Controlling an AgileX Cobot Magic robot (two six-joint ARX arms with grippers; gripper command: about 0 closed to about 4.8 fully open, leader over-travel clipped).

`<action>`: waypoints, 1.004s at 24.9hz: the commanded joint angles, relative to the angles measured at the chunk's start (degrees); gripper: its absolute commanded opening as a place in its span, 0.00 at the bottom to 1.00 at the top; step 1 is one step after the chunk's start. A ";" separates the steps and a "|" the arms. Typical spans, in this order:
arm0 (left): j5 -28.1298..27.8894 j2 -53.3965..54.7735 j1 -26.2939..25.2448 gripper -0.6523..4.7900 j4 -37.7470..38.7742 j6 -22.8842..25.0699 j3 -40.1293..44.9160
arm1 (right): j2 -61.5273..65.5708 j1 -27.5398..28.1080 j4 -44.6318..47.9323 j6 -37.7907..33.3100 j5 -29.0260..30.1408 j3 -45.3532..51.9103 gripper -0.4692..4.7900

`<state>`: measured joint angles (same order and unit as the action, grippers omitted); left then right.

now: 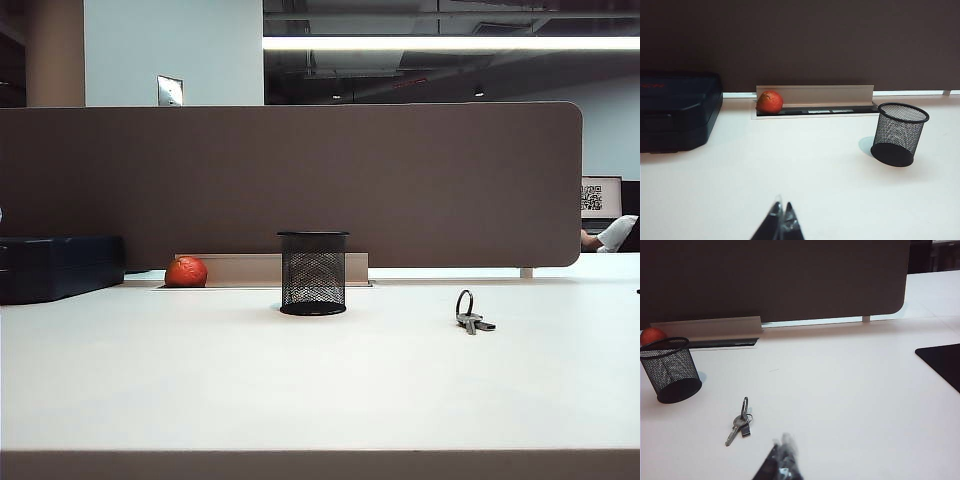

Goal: Pick up a bunch of keys from the table, then put them into the black basket.

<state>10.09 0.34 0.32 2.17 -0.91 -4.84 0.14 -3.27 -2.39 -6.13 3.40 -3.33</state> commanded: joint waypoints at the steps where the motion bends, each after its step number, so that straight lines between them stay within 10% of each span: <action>1: 0.07 0.04 -0.02 0.11 -0.55 0.09 -0.17 | -0.04 -0.07 0.94 0.17 -0.28 -0.33 0.08; 25: 0.22 0.04 0.00 0.11 -0.52 0.07 -0.17 | 0.15 -0.09 -5.92 -0.44 -0.81 -8.11 0.08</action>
<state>10.13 0.34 0.32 2.17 -0.91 -4.84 0.19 -3.27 -5.61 -6.15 3.29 -9.76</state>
